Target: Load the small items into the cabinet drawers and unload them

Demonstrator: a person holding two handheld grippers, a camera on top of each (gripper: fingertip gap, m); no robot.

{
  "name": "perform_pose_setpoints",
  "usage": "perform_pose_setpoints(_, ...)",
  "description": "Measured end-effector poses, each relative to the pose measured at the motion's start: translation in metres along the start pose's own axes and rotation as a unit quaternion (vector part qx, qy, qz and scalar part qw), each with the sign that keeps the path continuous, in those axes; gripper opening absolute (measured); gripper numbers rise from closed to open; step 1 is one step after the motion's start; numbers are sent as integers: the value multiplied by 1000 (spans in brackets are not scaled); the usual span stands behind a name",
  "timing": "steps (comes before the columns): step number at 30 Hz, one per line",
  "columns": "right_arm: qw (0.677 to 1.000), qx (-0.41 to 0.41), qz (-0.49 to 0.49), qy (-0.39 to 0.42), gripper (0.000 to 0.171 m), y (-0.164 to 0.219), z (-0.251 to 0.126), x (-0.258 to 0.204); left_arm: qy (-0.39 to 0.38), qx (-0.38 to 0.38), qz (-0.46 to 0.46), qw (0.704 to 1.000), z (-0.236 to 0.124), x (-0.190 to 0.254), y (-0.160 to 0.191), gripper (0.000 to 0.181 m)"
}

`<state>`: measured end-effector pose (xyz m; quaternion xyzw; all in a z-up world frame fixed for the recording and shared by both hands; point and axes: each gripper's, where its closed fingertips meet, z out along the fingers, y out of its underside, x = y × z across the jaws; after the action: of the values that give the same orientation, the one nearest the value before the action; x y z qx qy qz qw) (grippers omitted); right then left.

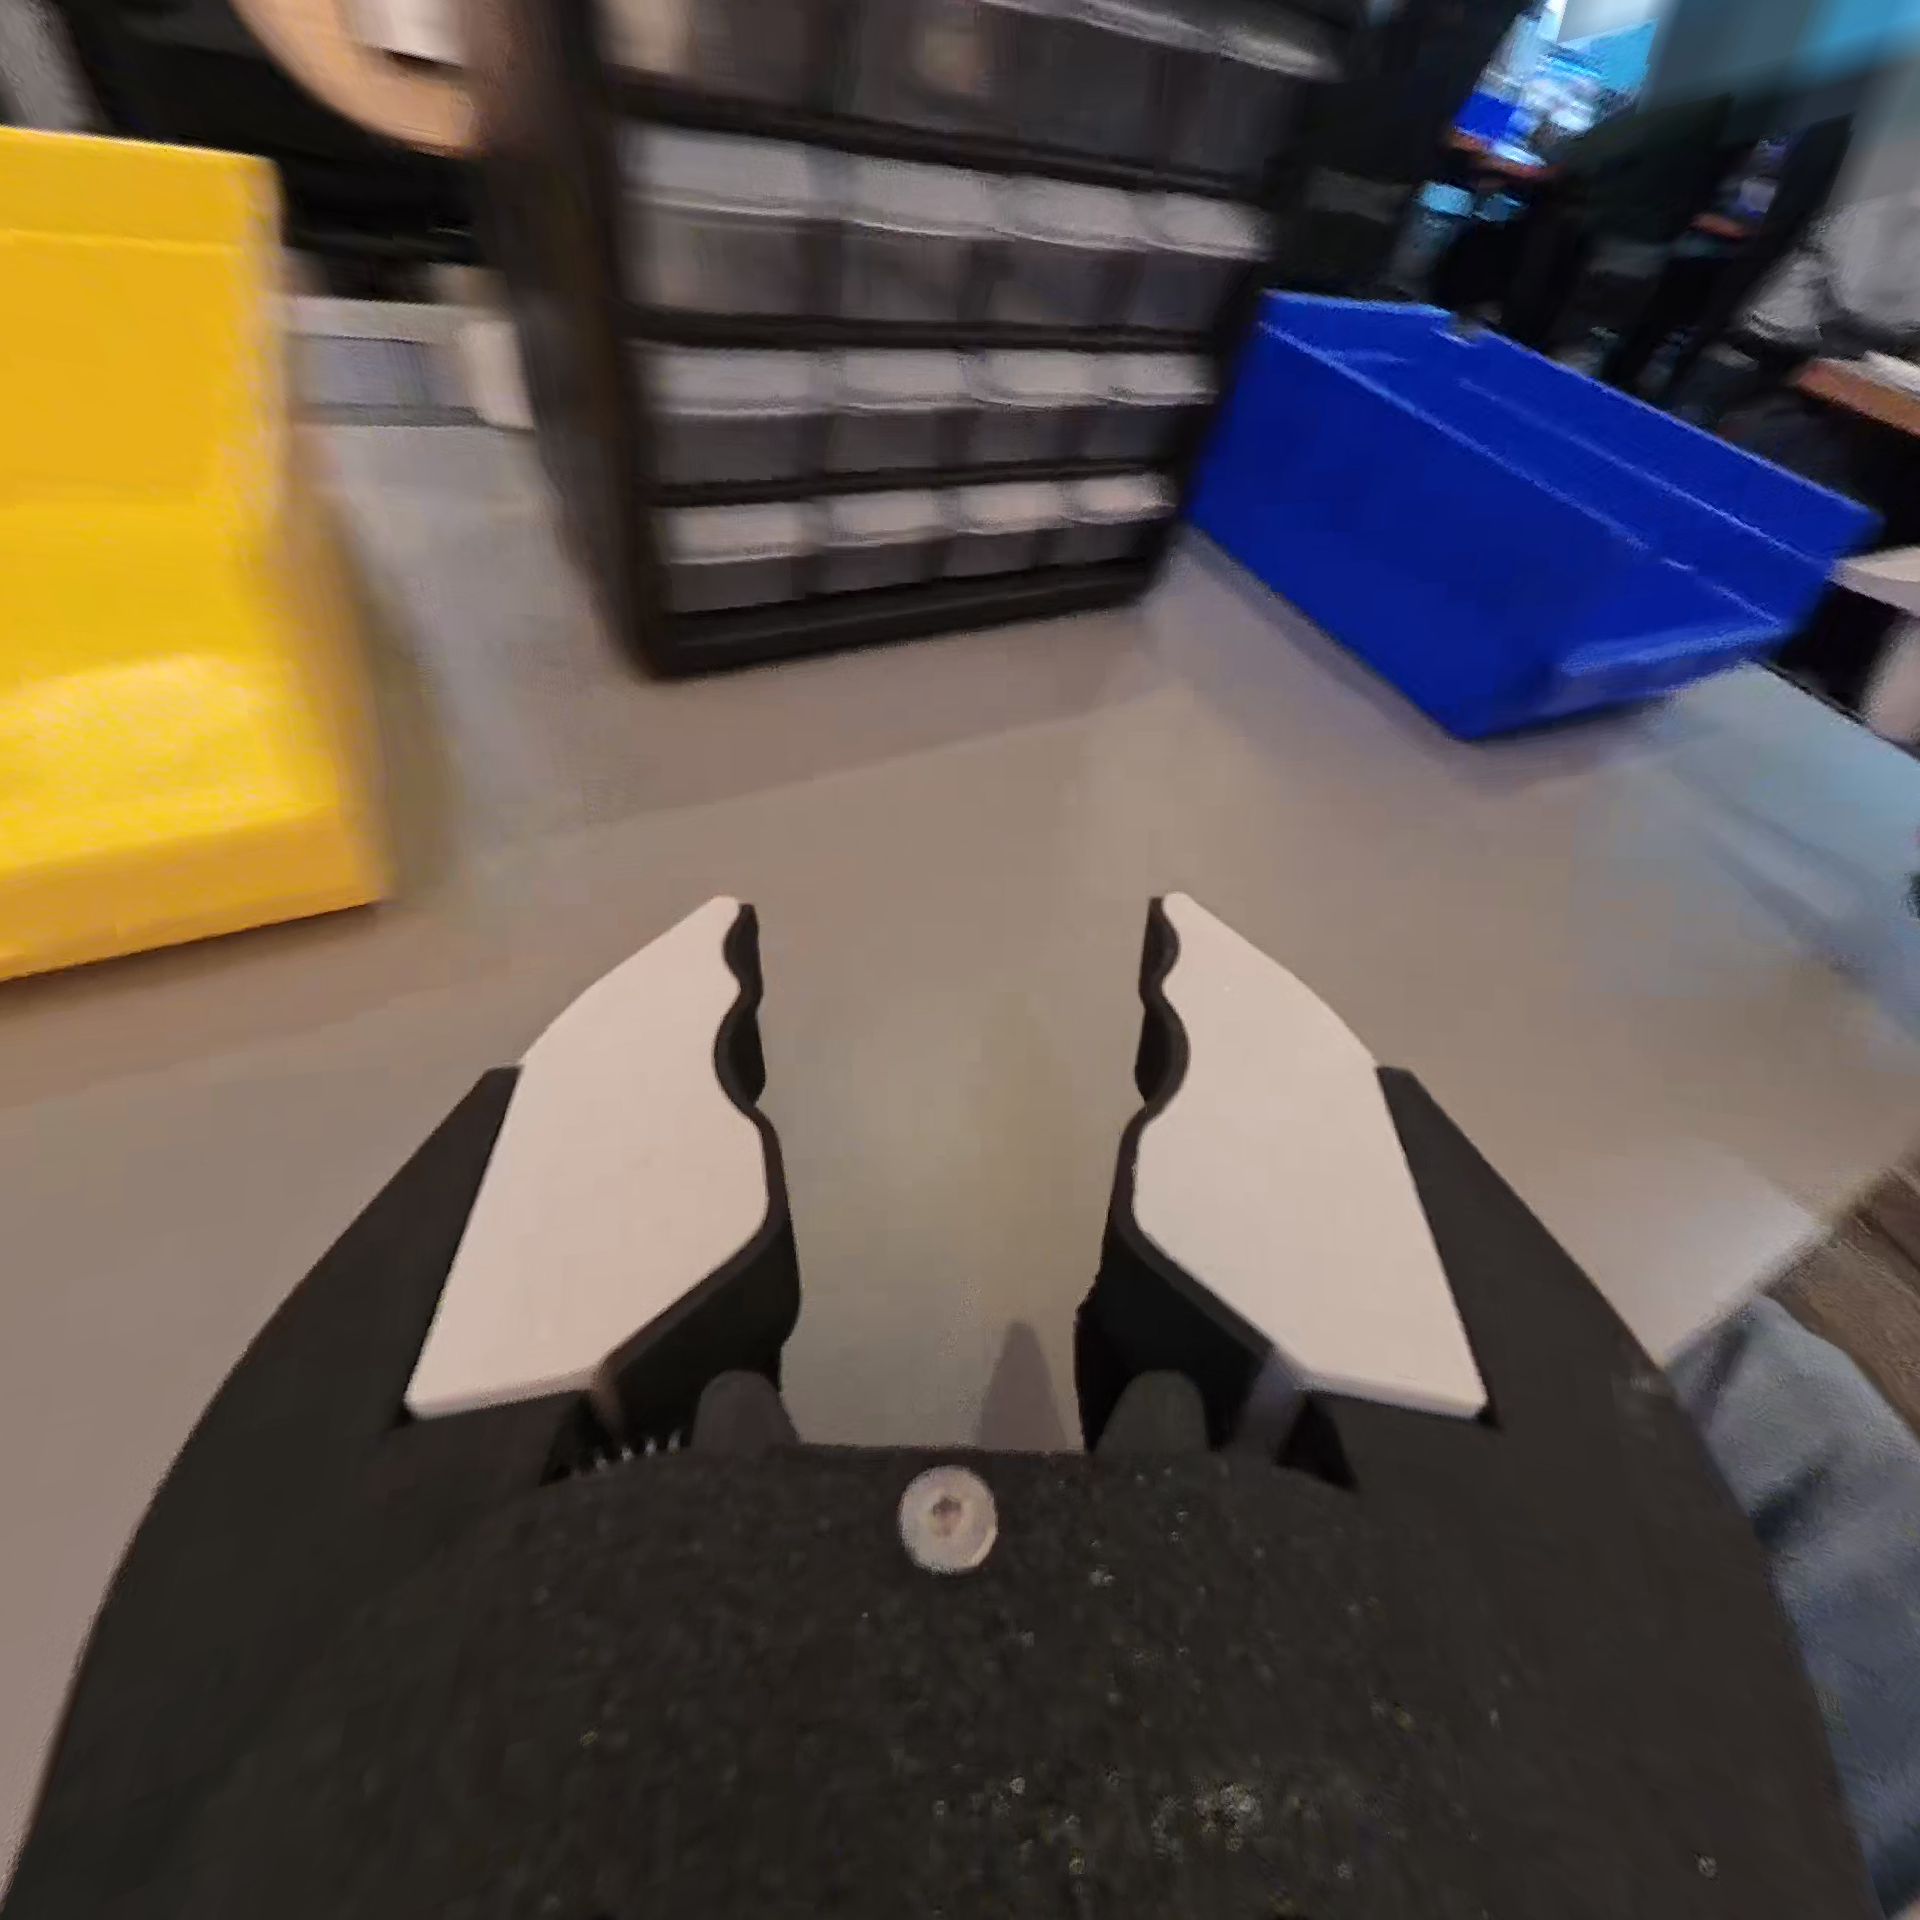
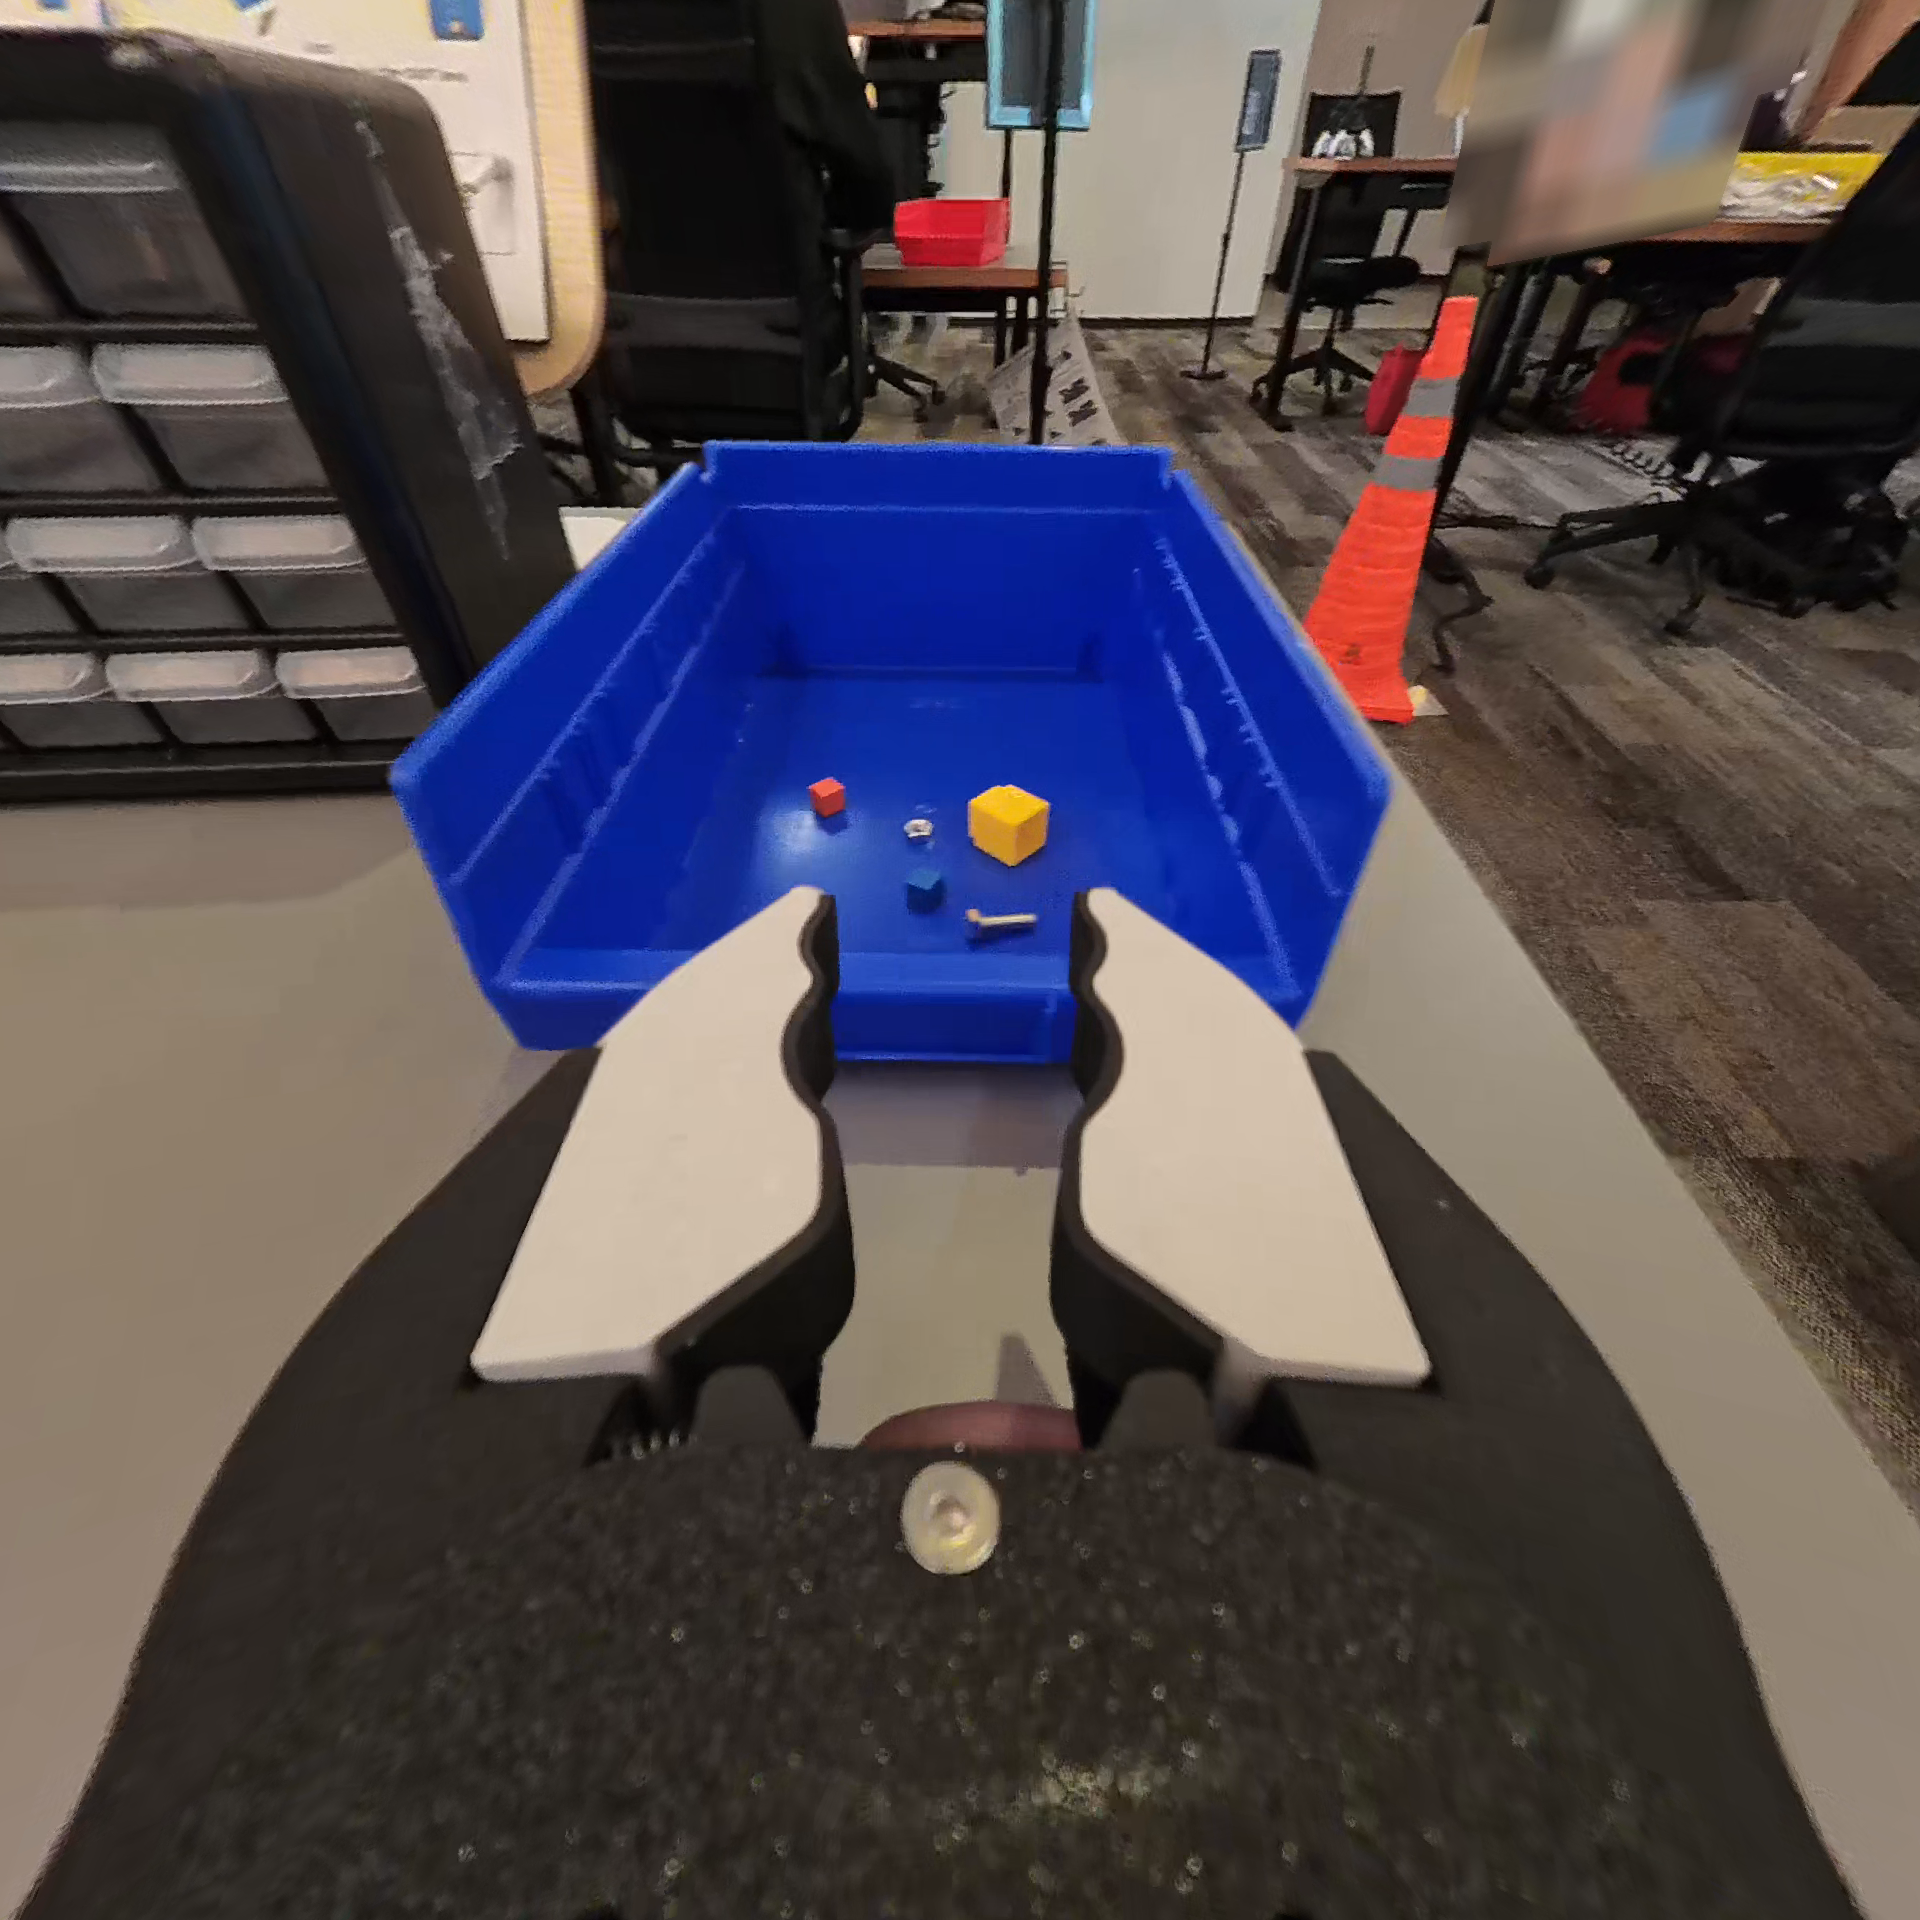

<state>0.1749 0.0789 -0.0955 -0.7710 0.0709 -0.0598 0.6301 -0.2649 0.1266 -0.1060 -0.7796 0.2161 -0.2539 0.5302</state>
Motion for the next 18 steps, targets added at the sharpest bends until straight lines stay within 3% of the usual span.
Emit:
perform_pose_setpoints(4, 999, 6, 22, 40, 54, 1, -3, 31, 75, -47, 83, 993, 51, 121, 10, 76)
perform_pose_setpoints(8, 995, 5, 65, 72, 63, 6, -5, 56, 126, -71, 60, 988, 109, 208, 4, 71)
perform_pose_setpoints(14, 992, -33, 71, 96, 72, 21, 7, 75, 82, -106, 52, 990, 208, 247, -8, 71)
perform_pose_setpoints(18, 989, -65, 73, 109, 71, 31, 18, 78, 62, -137, 36, 988, 246, 251, -7, 60)
